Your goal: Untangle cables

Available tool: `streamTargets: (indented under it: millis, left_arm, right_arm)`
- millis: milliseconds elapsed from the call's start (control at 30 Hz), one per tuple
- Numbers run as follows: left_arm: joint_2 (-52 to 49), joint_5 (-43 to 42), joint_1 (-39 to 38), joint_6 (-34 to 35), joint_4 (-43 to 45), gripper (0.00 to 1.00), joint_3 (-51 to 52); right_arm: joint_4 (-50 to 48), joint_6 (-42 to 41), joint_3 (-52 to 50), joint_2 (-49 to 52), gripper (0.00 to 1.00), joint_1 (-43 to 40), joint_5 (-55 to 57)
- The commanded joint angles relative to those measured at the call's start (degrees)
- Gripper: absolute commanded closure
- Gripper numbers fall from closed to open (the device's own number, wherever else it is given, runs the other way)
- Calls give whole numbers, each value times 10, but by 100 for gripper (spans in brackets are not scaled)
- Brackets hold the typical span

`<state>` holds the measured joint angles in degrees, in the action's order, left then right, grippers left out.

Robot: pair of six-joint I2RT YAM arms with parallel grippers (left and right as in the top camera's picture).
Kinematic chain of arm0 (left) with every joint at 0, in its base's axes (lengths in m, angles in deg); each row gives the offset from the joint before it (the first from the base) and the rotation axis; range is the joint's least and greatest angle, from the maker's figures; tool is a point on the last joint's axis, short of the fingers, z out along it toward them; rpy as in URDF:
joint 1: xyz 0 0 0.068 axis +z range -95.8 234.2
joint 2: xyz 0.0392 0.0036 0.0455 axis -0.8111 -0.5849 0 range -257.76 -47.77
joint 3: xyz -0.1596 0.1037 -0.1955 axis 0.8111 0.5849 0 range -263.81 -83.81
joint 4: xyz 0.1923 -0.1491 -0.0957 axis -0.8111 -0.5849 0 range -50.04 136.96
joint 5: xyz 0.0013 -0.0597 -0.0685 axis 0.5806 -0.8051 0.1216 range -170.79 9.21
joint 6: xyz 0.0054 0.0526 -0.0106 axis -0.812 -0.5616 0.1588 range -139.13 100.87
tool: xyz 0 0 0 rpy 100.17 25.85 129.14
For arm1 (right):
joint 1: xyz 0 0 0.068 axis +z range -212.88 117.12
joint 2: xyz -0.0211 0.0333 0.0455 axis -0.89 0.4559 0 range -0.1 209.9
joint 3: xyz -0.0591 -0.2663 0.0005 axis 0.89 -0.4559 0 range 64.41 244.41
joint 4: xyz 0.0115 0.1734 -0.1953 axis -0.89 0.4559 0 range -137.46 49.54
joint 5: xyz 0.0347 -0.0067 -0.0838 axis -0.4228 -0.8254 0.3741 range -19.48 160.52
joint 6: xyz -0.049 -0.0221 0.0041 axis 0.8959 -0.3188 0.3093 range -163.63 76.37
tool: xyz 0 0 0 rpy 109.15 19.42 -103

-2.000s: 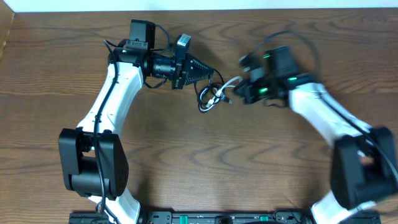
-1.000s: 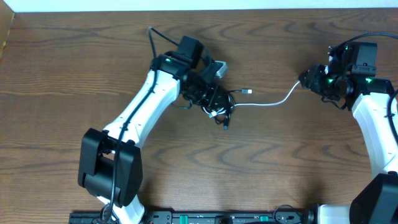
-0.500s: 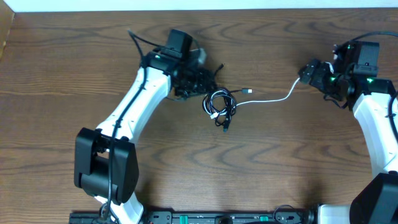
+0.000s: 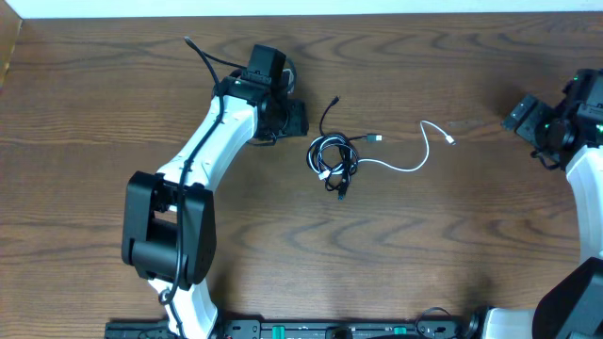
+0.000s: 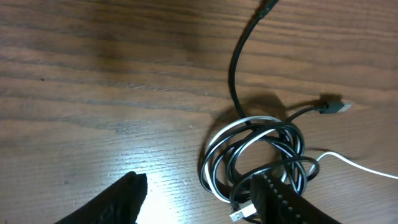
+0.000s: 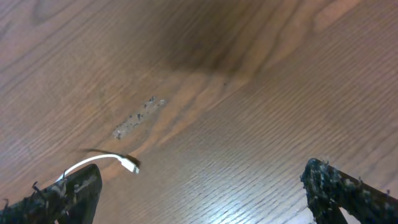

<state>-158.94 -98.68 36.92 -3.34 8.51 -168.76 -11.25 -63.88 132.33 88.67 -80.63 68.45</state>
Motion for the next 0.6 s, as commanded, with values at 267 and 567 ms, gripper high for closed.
streamTargets:
  millis: [267, 567]
  left_arm:
    - [-96, -112, -14, -87, 20, 53, -15]
    - [-132, -88, -42, -83, 36, 66, -15]
  right_arm:
    - [11, 79, 2, 2, 6, 3, -152]
    - [33, 80, 2, 2, 7, 13, -195]
